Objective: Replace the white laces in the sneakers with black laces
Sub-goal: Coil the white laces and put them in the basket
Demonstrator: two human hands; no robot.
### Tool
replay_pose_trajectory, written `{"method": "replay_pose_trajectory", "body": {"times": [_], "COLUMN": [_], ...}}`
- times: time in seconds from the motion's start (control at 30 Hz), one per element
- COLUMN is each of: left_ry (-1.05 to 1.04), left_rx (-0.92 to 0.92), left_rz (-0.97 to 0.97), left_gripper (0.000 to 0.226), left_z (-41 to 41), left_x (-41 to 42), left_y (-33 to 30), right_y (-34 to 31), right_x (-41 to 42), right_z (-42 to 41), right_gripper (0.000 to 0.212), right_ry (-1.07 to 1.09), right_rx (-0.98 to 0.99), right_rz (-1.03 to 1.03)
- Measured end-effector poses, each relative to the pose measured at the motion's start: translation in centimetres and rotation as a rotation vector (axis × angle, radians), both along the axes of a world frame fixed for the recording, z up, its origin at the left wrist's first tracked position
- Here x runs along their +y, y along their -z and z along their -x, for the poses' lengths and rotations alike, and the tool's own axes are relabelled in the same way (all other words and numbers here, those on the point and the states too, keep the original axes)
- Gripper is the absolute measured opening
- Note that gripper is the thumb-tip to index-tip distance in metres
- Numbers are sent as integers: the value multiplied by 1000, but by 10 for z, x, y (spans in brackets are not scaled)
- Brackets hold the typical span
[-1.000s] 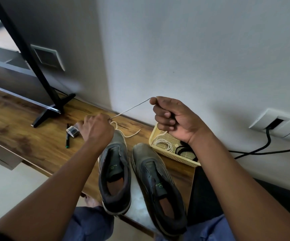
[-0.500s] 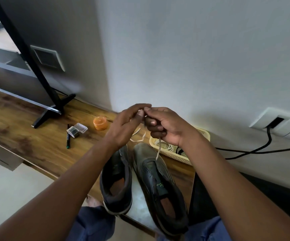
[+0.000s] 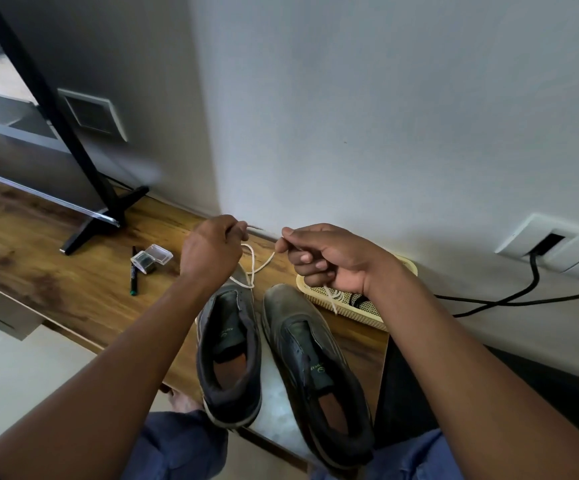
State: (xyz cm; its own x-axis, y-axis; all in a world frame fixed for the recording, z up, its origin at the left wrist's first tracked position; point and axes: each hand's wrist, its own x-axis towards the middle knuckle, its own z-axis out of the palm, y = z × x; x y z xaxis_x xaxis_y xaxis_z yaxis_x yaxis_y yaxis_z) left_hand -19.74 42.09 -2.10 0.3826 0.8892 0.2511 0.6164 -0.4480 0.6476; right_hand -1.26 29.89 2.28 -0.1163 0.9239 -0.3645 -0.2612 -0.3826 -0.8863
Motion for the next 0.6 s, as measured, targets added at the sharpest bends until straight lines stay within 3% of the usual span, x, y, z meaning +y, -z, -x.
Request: {"method": "replay_pose_trajectory", "body": {"times": [0.13,0.23,0.33,0.43,0.53,0.6], "left_ry": [-112,-86,89,430,699,748], "left_rx": [104,189,249,286,286,202], "left_rz": [-6,-2,-54,-105,-118,-128], "left_gripper": [30,27,28,27,25,25], "left_z": [5,4,-2,-11,-22,-25], "left_x": [7,5,-12,-33,-49,-54], "left_y": [8,12,12,8,-2,-9], "right_y": [-4,-7,-7,-3,8,15], "right_x": [3,6,14,21,22,21], "right_z": [1,0,2,2,-2,-1], "right_gripper": [27,23,18,21,24,28], "right_ry": [-15,20,158,385,513,525], "right_rx": [159,283,385,466,341,-8], "right_rz": [-110,-198,-277,-337,-371,-362]}}
